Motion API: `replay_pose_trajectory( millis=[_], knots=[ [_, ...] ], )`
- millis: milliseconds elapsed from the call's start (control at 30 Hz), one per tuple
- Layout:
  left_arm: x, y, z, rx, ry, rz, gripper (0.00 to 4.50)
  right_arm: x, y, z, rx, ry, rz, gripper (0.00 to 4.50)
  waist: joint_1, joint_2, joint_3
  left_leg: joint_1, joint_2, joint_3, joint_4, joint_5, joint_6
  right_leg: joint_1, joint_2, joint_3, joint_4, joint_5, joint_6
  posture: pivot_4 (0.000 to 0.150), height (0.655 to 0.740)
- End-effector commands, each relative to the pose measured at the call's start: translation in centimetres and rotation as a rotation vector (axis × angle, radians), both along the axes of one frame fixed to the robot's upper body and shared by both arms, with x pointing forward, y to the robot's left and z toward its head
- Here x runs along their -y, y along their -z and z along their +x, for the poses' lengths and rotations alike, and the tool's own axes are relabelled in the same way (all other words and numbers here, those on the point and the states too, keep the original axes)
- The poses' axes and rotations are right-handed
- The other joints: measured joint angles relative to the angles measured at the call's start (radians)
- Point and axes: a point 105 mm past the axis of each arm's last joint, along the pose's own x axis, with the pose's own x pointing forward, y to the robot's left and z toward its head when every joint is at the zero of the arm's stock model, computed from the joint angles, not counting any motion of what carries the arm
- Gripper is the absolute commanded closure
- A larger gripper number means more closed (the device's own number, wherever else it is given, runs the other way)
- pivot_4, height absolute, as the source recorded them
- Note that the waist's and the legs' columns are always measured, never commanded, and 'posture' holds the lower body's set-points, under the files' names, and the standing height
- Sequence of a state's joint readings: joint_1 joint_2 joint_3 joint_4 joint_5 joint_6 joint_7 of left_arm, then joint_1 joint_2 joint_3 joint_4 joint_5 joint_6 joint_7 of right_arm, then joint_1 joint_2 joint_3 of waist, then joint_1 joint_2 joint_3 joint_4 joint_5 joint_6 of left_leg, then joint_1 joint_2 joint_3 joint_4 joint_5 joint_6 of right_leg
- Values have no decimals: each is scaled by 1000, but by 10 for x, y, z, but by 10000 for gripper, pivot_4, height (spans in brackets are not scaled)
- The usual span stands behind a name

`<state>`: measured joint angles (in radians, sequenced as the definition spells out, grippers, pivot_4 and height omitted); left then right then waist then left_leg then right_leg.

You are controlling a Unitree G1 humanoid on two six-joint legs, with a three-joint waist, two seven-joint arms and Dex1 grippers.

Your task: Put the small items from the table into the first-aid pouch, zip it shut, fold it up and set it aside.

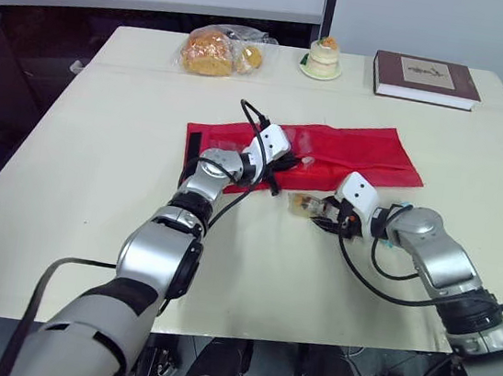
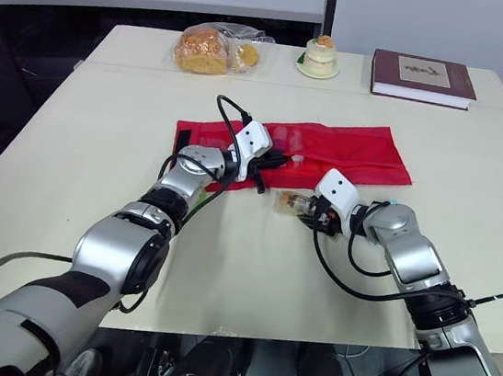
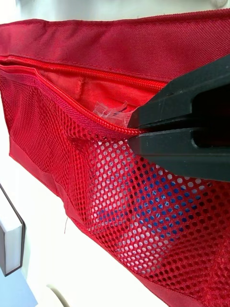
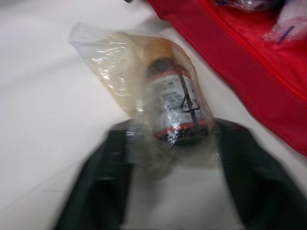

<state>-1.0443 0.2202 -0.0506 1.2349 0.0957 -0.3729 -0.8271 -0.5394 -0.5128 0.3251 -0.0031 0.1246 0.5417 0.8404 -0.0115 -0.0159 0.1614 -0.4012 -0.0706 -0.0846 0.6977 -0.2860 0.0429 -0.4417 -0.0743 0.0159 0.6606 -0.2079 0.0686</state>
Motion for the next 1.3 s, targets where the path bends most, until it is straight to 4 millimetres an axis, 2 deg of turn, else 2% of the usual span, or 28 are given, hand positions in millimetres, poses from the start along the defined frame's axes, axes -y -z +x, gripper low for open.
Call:
replay_pose_trajectory(
  millis=[33,233,333,467,533,833,1000,1300],
  knots=[
    [3,-9,1,34,6,-13,45000,-2,-15,-2,53,-20,16,36546,0,0,0,0,0,0,0,0,0,0,0,0,0,0,0,1500,7289],
    [4,-9,1,35,7,-18,45000,3,-29,7,68,147,149,36561,1,0,0,0,0,0,0,0,0,0,0,0,0,0,0,1500,7289],
    [5,-7,0,31,14,-15,45000,11,-28,10,52,269,200,36561,2,0,0,-1,0,0,0,0,0,-1,0,0,0,0,0,1500,7289],
    [7,-6,-1,27,23,-13,45000,30,-23,24,60,458,179,36561,2,0,0,-1,0,0,0,0,0,-1,-1,1,1,0,0,1500,7289],
    [9,-6,-2,26,30,-16,45000,31,-22,27,51,507,184,36561,1,0,0,-1,0,0,0,0,0,-1,-1,1,1,0,0,1500,7289],
    [18,-5,-6,22,69,-23,45000,16,-27,48,59,608,252,36561,0,0,0,-1,0,1,0,0,0,-2,-1,1,1,0,0,1500,7289],
    [24,-4,-10,14,105,-18,45000,12,-35,64,56,701,361,36561,-3,0,0,-1,0,1,-1,0,0,-2,-1,1,1,0,0,1500,7289],
    [37,4,-20,-2,174,-23,45000,-13,-43,81,31,748,479,36561,-7,1,0,-1,0,2,-4,1,-2,-4,0,3,1,0,0,1500,7289]
  ],
)
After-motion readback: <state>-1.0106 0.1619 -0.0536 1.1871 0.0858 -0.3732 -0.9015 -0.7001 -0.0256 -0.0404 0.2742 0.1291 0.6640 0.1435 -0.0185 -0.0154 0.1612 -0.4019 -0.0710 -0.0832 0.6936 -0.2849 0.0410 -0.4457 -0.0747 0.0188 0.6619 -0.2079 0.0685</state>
